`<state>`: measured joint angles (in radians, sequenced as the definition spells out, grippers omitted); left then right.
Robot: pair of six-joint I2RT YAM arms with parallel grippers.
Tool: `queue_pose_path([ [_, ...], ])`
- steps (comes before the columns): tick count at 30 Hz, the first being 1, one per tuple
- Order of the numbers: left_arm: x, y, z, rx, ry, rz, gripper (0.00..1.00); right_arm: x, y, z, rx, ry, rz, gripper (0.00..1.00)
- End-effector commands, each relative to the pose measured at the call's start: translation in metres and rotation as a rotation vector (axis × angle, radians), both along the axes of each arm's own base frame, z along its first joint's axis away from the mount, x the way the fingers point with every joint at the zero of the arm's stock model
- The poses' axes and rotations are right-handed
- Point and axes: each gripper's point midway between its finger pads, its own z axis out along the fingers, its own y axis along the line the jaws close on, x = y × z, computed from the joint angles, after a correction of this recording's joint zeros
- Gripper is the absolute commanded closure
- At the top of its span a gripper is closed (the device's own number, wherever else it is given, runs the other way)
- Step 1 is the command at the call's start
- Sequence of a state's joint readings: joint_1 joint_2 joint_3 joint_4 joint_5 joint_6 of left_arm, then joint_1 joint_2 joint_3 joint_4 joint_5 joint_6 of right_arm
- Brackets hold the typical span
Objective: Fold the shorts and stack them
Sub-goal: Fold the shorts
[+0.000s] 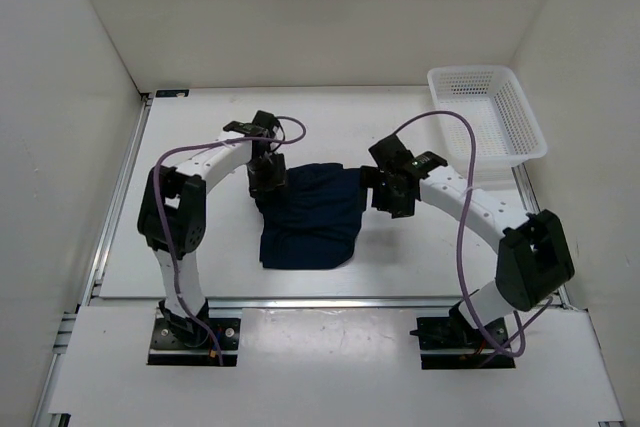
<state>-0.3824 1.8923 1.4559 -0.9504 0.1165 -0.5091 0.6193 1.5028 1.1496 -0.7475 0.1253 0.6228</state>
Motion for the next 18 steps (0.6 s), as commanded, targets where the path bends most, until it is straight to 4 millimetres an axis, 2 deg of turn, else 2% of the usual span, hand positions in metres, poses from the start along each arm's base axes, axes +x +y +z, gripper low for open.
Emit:
queue_pose_path([
  [1,0.004,-0.003,-0.007,0.028,-0.001,-0.005,0.45,0.021,0.032,-0.015,0.161,0.033,0.022,0.10],
  [2,0.001,-0.002,-0.010,0.031,0.007,-0.006,0.65,0.022,0.038,-0.020,0.194,0.060,0.023,0.10],
  [4,0.001,-0.002,-0.010,0.031,0.007,-0.006,0.90,0.029,0.053,-0.032,0.244,0.071,0.048,0.14],
  [5,0.001,-0.003,-0.009,0.023,0.011,-0.008,0.90,0.031,0.060,-0.034,0.269,0.078,0.061,0.14],
  [8,0.001,-0.008,0.010,-0.017,-0.026,-0.004,0.90,0.029,0.078,-0.048,0.317,0.124,0.092,0.18],
  [9,0.001,-0.009,0.015,-0.031,-0.035,-0.006,0.90,0.028,0.077,-0.053,0.309,0.137,0.089,0.20],
  [10,0.004,-0.013,0.028,-0.056,-0.066,-0.009,0.90,0.025,0.082,-0.060,0.302,0.150,0.101,0.23],
  [12,0.003,-0.016,0.042,-0.086,-0.084,-0.016,0.90,0.022,0.086,-0.062,0.309,0.157,0.115,0.30],
  [13,0.005,-0.020,0.055,-0.112,-0.113,-0.021,0.90,0.022,0.086,-0.062,0.312,0.160,0.107,0.39],
  [15,0.000,-0.022,0.067,-0.137,-0.116,-0.028,0.90,0.021,0.086,-0.061,0.316,0.154,0.108,0.54],
  [16,-0.004,-0.022,0.075,-0.150,-0.124,-0.032,0.90,0.023,0.085,-0.056,0.316,0.135,0.106,0.74],
  [18,-0.009,-0.024,0.086,-0.175,-0.130,-0.040,0.90,0.024,0.080,-0.050,0.303,0.107,0.096,0.92],
])
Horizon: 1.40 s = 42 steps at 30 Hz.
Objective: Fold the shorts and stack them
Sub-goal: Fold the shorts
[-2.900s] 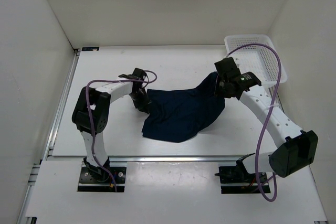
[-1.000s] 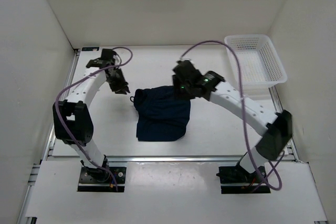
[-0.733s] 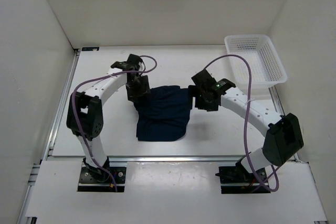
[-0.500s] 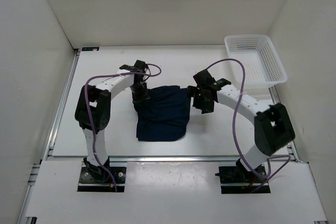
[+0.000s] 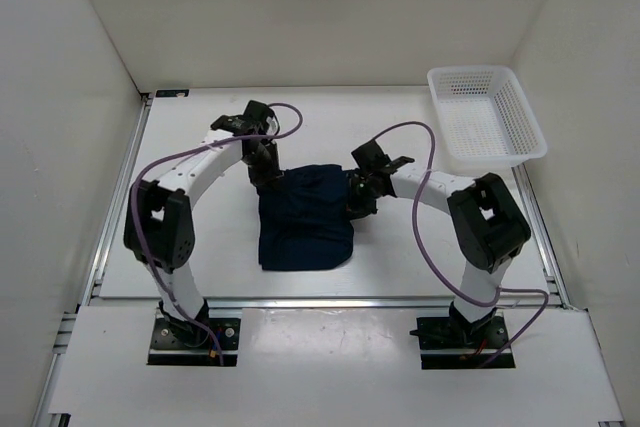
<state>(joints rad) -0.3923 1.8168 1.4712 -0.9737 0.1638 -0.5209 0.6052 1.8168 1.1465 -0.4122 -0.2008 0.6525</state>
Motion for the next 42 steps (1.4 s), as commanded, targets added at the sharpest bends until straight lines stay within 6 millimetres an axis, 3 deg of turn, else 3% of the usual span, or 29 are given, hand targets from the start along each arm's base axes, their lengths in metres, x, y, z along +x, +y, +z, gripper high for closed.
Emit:
queue_pose_path([
  [1,-0.009,-0.011,0.054,-0.105,-0.087,-0.028,0.90,0.004,0.000,0.021,0.035,-0.064,-0.012,0.98],
  [7,-0.044,0.002,0.049,-0.099,-0.048,-0.030,0.90,-0.009,-0.022,0.030,-0.017,-0.095,-0.032,1.00],
  [11,-0.062,0.008,0.019,-0.092,-0.001,-0.023,0.90,-0.020,-0.038,0.020,-0.069,-0.091,-0.050,1.00],
  [12,-0.069,0.014,0.004,-0.066,0.024,-0.017,0.90,-0.019,-0.038,0.023,-0.066,-0.102,-0.043,0.88],
  [14,-0.066,0.024,-0.016,0.009,0.046,0.003,0.78,-0.025,-0.043,0.017,-0.095,-0.097,-0.031,0.70],
  [15,-0.069,0.027,-0.031,0.039,0.089,0.006,0.75,-0.028,-0.043,0.020,-0.102,-0.103,-0.025,0.46],
  [18,-0.064,0.027,-0.026,0.043,0.072,0.008,0.69,-0.028,-0.053,0.030,-0.150,-0.139,-0.032,0.21],
  [20,-0.061,0.026,-0.010,0.026,0.032,0.009,0.64,-0.025,-0.055,0.049,-0.156,-0.192,-0.035,0.21],
  [21,-0.058,0.027,0.006,0.020,-0.005,0.021,0.64,-0.024,-0.058,0.058,-0.164,-0.205,-0.043,0.21],
  [24,-0.054,0.037,0.026,0.063,-0.061,0.054,0.64,-0.023,-0.059,0.083,-0.166,-0.276,-0.041,0.24],
  [26,-0.050,0.042,0.039,0.074,-0.108,0.076,0.65,-0.021,-0.060,0.094,-0.162,-0.299,-0.050,0.36],
  [28,-0.049,0.041,0.040,0.069,-0.104,0.093,0.80,-0.019,-0.053,0.104,-0.144,-0.319,-0.044,0.61],
  [30,-0.041,0.037,0.035,0.064,-0.115,0.094,0.90,-0.022,-0.046,0.098,-0.152,-0.307,-0.018,0.80],
  [31,-0.040,0.036,0.030,0.063,-0.107,0.103,0.90,-0.025,-0.042,0.096,-0.146,-0.292,-0.013,0.83],
  [33,-0.031,0.036,0.020,0.078,-0.119,0.110,0.90,-0.028,-0.028,0.090,-0.130,-0.284,0.012,0.85],
  [34,-0.032,0.036,0.005,0.093,-0.082,0.117,0.90,-0.022,-0.023,0.090,-0.115,-0.301,0.009,0.85],
  [38,-0.033,0.039,-0.029,0.138,-0.011,0.114,0.90,-0.033,-0.012,0.047,-0.130,-0.194,0.030,0.81],
  [39,-0.034,0.037,-0.029,0.129,-0.006,0.111,0.90,-0.036,-0.011,0.038,-0.144,-0.171,0.033,0.81],
  [41,-0.033,0.035,-0.015,0.101,-0.042,0.111,0.90,-0.037,-0.016,0.039,-0.165,-0.176,0.025,0.72],
  [42,-0.035,0.036,-0.006,0.093,-0.059,0.112,0.90,-0.034,-0.015,0.055,-0.153,-0.219,0.019,0.63],
])
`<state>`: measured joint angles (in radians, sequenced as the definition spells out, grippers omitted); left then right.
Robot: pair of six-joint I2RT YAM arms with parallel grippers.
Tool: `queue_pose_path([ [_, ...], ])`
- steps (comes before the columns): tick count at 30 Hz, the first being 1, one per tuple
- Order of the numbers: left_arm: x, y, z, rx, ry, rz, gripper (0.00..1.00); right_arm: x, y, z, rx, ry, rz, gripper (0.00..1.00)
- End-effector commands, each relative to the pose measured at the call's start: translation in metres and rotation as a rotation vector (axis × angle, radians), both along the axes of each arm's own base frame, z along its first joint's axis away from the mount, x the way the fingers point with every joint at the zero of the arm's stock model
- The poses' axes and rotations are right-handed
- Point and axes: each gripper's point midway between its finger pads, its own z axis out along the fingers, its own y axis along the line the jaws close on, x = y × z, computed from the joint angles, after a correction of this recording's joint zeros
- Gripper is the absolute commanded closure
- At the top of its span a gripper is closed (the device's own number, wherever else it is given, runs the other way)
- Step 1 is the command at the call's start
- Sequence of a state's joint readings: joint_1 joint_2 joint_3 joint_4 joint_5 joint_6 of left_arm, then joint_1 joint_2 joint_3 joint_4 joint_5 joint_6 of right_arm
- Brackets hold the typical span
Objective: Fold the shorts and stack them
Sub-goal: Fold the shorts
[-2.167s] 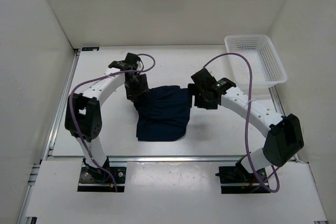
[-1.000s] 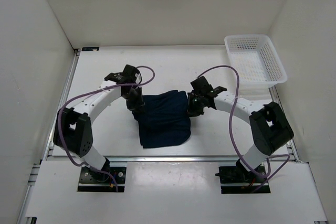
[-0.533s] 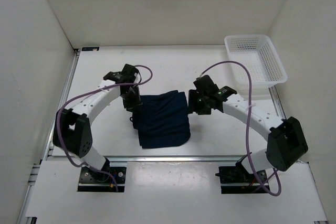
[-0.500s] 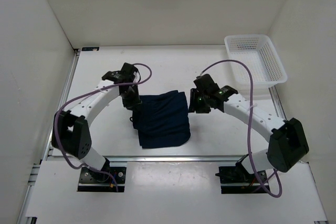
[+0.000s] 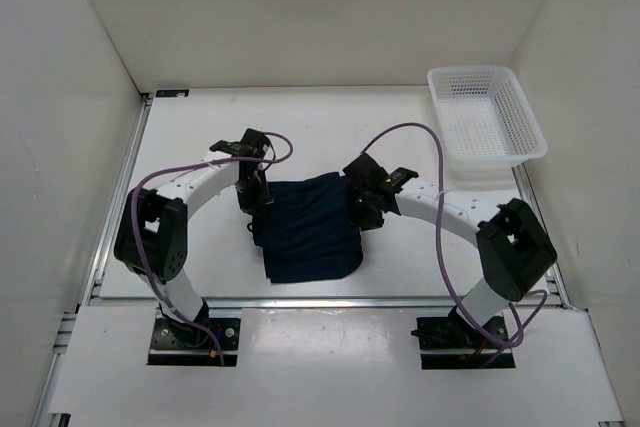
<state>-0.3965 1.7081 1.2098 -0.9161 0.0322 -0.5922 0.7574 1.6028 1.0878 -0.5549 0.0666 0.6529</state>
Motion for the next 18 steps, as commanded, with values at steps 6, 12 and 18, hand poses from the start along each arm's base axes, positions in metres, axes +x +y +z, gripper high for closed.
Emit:
queue_pose_path([
  [6,0.010,0.010,0.125,-0.055,-0.319,0.012,0.67,0.021,-0.042,0.101,-0.038,-0.302,-0.134,0.03],
  [12,-0.002,0.026,0.193,-0.076,-0.515,0.036,0.26,0.017,-0.103,0.146,-0.142,-0.465,-0.295,0.00],
  [18,-0.017,0.034,0.207,-0.111,-0.598,0.066,0.24,0.004,-0.139,0.147,-0.218,-0.513,-0.358,0.01],
])
